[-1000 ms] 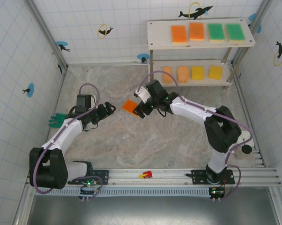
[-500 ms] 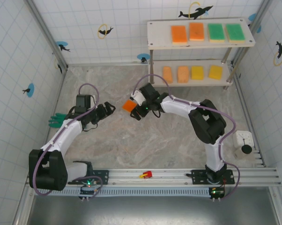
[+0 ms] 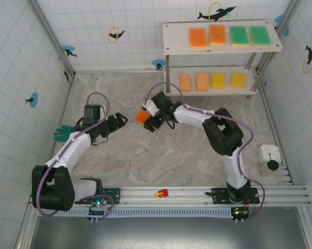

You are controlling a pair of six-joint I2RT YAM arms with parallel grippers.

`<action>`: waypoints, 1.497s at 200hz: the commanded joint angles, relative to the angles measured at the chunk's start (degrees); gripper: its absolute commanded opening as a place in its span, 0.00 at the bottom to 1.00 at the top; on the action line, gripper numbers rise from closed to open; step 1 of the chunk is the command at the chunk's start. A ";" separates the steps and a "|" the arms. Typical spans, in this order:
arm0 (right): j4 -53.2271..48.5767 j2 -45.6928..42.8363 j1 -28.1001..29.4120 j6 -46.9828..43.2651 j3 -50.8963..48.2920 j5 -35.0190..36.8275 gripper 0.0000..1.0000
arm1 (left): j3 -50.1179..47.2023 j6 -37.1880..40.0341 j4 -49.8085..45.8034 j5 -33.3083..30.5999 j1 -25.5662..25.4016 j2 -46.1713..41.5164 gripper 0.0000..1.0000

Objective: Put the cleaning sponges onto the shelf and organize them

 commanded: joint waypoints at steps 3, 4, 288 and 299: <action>-2.40 2.02 0.55 -1.75 3.81 1.60 0.98 | 0.40 0.78 0.01 -0.28 0.50 -0.25 0.97; -2.43 2.06 0.51 -1.81 3.92 1.62 0.98 | 0.45 0.76 0.06 -0.29 0.51 -0.24 0.97; -10.61 3.80 -0.27 1.59 9.43 -0.24 0.58 | -0.39 0.90 1.49 0.13 0.52 0.55 0.97; -10.88 3.29 -0.47 2.12 9.76 -0.91 0.58 | -0.38 0.92 1.51 0.18 0.50 0.64 0.97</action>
